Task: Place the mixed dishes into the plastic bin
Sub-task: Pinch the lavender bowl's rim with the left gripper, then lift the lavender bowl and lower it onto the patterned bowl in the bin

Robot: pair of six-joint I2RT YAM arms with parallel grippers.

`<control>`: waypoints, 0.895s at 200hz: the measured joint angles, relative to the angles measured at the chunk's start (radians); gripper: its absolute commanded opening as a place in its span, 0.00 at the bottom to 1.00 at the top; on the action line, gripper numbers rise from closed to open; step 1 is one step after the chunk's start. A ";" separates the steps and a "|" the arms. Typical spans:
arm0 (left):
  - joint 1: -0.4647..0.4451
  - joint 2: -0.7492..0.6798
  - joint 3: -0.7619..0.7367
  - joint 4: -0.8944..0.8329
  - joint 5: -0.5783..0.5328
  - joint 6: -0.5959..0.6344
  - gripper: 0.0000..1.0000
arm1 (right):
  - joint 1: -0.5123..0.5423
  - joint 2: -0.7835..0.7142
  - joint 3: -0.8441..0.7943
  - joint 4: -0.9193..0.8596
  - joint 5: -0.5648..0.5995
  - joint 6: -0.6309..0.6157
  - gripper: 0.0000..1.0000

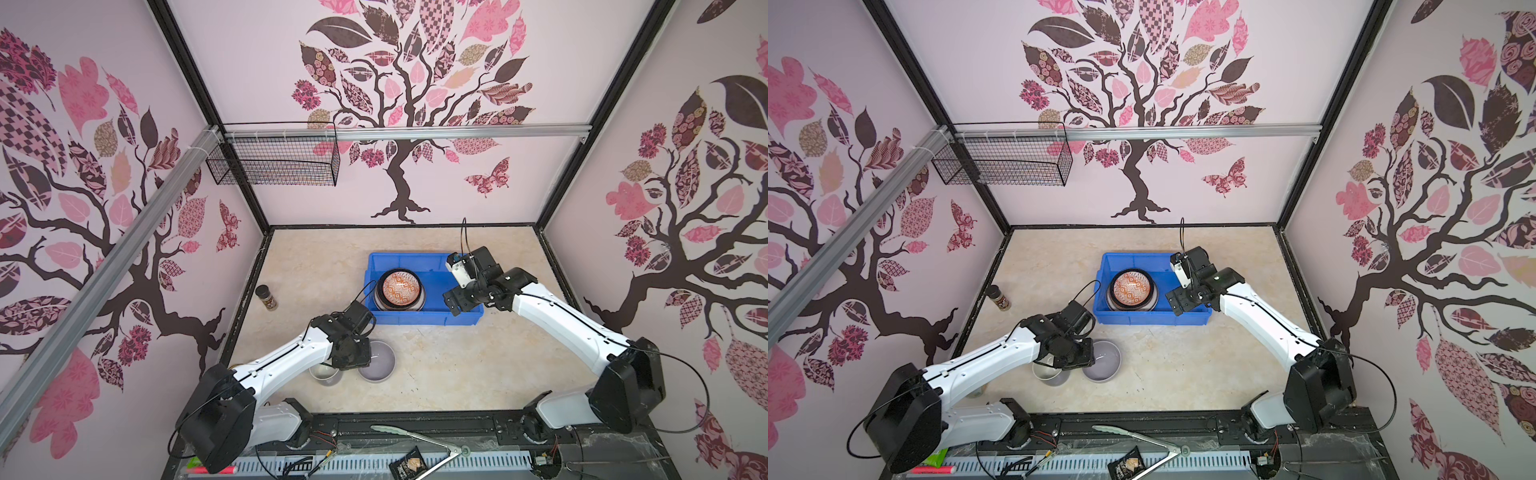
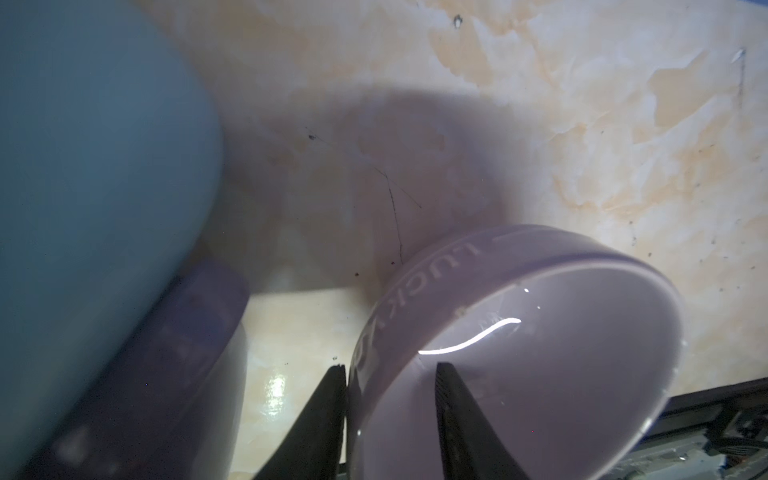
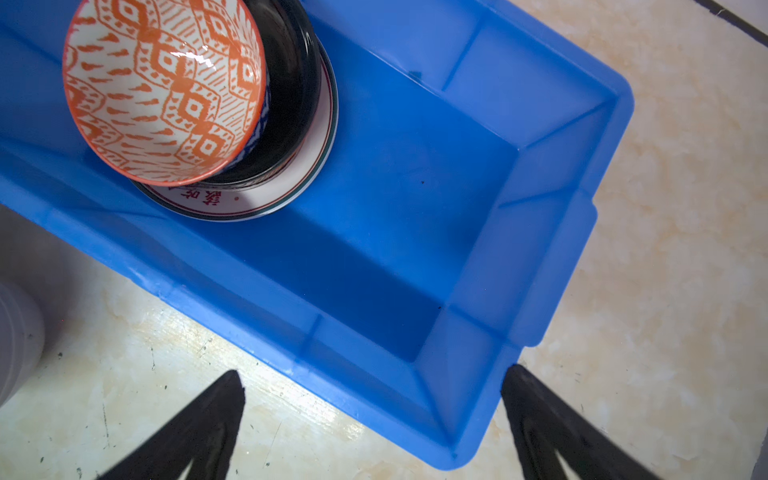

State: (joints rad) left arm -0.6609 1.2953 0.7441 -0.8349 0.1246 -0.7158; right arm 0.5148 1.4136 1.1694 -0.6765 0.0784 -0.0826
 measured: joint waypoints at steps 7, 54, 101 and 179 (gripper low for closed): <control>0.000 0.016 0.000 0.003 0.000 0.006 0.29 | 0.000 -0.003 -0.005 0.000 0.001 0.000 1.00; 0.000 0.073 0.019 -0.015 -0.005 0.041 0.00 | -0.001 -0.009 -0.013 0.000 0.005 0.000 1.00; 0.000 0.080 0.145 -0.102 -0.005 0.069 0.00 | -0.001 -0.009 -0.013 0.000 0.005 -0.002 1.00; 0.085 0.179 0.563 -0.231 -0.030 0.168 0.00 | -0.040 -0.006 0.080 -0.017 0.005 -0.004 1.00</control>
State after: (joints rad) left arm -0.5762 1.4746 1.3067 -1.0657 0.0948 -0.5476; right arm 0.4744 1.4078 1.2495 -0.6933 0.0830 -0.0864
